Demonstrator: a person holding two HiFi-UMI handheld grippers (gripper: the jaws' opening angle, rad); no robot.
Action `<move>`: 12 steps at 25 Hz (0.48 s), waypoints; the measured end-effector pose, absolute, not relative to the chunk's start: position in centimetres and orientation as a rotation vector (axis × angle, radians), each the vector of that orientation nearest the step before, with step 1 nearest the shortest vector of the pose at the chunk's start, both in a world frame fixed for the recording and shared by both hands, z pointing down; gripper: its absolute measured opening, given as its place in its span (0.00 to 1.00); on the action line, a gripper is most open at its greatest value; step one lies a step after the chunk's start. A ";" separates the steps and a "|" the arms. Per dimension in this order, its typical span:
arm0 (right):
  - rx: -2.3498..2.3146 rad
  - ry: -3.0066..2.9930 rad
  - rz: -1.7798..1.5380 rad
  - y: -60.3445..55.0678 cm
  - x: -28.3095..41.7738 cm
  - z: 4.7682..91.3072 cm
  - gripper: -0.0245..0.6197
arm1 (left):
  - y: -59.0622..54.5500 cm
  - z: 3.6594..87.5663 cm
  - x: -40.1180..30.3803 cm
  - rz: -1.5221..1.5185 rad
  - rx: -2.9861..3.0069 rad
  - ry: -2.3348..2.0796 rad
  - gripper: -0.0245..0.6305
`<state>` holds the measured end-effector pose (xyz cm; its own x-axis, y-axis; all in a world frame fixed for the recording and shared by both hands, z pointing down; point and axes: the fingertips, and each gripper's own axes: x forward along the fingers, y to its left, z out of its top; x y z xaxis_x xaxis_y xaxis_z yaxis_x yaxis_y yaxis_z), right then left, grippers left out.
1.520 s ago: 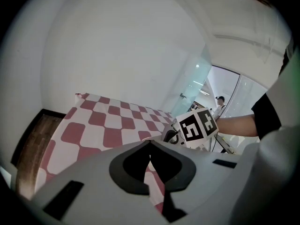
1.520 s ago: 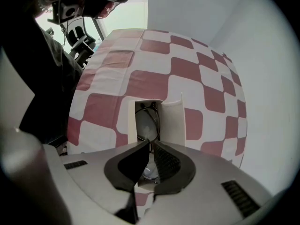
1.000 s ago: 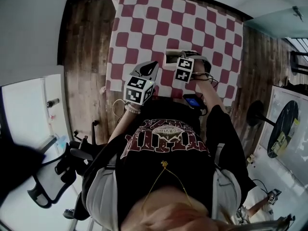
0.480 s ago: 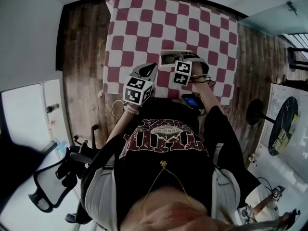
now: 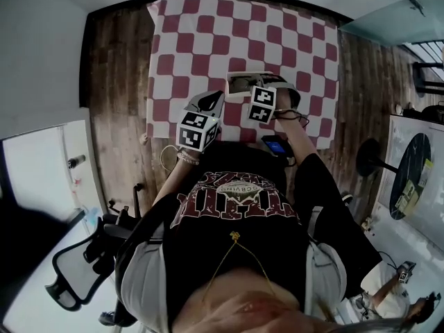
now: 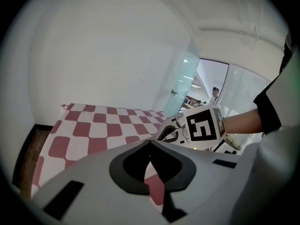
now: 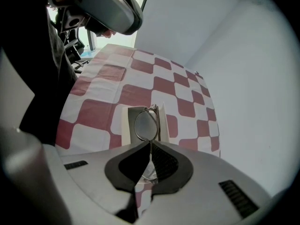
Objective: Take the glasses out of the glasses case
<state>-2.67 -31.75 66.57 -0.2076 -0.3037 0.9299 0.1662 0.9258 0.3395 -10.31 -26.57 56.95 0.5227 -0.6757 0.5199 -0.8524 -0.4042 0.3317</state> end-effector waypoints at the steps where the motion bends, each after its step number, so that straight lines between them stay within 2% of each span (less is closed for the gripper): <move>1: 0.108 -1.735 -0.428 -31.7 -2.7 66.3 0.08 | -26.6 56.9 -10.3 0.408 2.201 -1.241 0.03; 12: 0.131 -1.766 -0.467 -30.7 -2.4 62.6 0.08 | -26.8 56.4 -9.3 0.433 2.251 -1.220 0.04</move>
<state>-2.41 -30.67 62.64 -0.2508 -0.3333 0.9088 0.1595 0.9118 0.3784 -9.34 -26.85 56.37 0.5392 -0.6690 0.5116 -0.8418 -0.4457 0.3044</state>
